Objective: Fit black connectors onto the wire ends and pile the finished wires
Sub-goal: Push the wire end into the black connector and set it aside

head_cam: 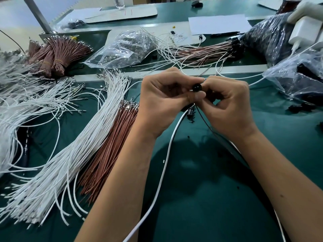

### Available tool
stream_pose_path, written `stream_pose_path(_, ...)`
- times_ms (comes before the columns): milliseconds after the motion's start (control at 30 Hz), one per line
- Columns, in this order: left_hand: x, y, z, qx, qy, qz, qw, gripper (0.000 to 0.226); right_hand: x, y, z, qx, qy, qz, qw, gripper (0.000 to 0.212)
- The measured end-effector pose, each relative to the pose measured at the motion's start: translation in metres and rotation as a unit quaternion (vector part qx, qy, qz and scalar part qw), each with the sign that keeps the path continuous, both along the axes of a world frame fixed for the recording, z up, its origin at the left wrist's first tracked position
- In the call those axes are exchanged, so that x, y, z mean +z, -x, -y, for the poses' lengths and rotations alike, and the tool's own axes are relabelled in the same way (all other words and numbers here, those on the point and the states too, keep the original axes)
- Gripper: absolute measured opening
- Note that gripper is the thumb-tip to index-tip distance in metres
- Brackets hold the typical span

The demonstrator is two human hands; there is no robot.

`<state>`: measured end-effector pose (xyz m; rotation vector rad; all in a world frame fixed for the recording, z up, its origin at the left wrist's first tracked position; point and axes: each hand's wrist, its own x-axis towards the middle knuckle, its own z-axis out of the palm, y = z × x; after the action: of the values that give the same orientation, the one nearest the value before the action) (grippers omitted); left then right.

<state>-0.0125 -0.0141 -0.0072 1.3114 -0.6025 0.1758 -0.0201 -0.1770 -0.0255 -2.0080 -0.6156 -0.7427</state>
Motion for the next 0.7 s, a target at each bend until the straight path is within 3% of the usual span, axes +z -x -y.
stream_pose_path(367,0.001,-0.001,-0.004,0.025,-0.026,0.008,0.999,0.044,-0.002,-0.003,0.006,-0.013,0.05,-0.016,0.999,0.014)
stream_pose_path(500,-0.001,-0.003,-0.006,0.031,-0.032,0.007,0.999,0.043,-0.003,-0.009,0.017,-0.053,0.099,-0.043,0.993,0.029)
stream_pose_path(600,-0.002,-0.004,-0.008,0.026,-0.023,-0.003,0.999,0.043,-0.006,-0.016,0.027,-0.152,0.17,-0.117,0.967,0.043)
stream_pose_path(700,-0.004,-0.004,-0.009,0.017,-0.012,-0.007,1.0,0.041,-0.008,-0.015,0.031,-0.184,0.264,-0.168,0.932,0.033)
